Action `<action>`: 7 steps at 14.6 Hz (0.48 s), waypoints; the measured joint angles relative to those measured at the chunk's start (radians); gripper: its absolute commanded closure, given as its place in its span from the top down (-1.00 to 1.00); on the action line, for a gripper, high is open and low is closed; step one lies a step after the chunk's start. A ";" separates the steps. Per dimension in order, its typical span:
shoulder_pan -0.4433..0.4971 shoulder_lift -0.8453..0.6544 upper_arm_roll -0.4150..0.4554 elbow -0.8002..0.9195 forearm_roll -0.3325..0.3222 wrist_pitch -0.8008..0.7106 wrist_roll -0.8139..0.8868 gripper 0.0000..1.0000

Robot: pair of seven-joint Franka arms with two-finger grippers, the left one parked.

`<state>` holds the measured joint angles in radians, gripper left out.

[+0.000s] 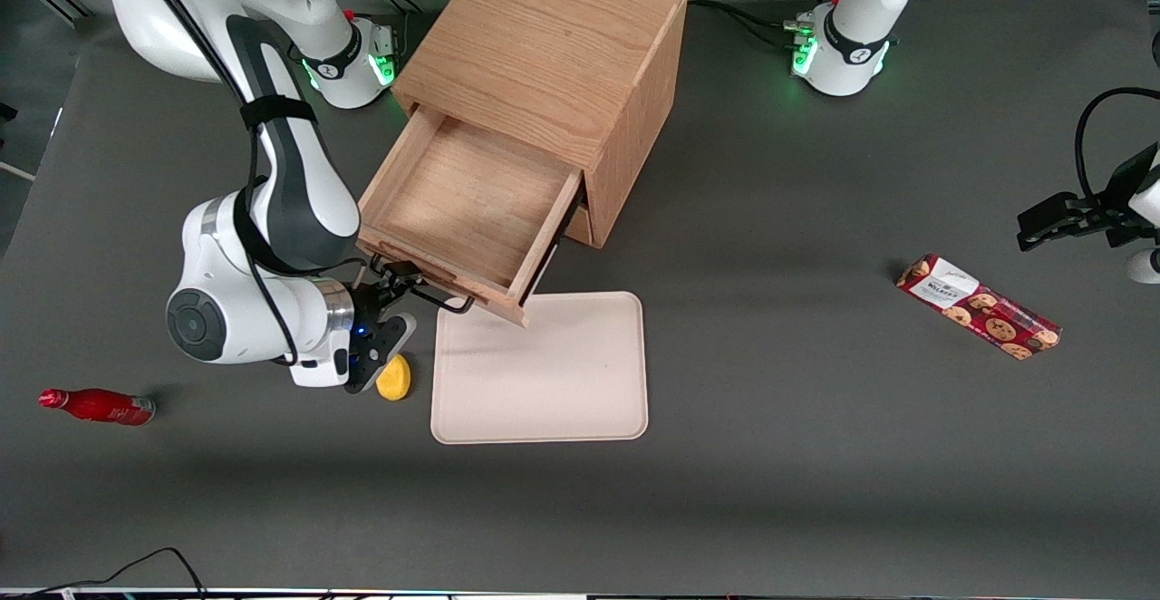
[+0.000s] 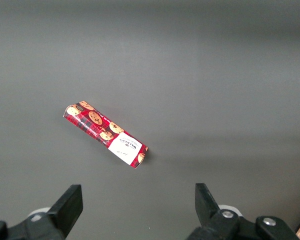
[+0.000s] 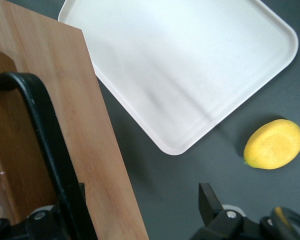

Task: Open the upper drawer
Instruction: 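Pull the upper drawer outward by its handle with the right gripper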

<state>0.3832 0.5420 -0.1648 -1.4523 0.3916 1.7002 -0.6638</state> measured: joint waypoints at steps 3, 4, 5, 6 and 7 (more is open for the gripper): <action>-0.021 0.018 0.000 0.026 0.000 0.000 -0.019 1.00; -0.028 0.023 0.000 0.033 0.000 0.000 -0.024 1.00; -0.034 0.027 0.000 0.040 0.000 0.000 -0.031 1.00; -0.040 0.031 0.000 0.046 -0.001 0.000 -0.039 1.00; -0.045 0.035 0.000 0.054 -0.001 -0.001 -0.048 1.00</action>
<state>0.3379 0.5771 -0.1648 -1.3987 0.3909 1.6995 -0.7114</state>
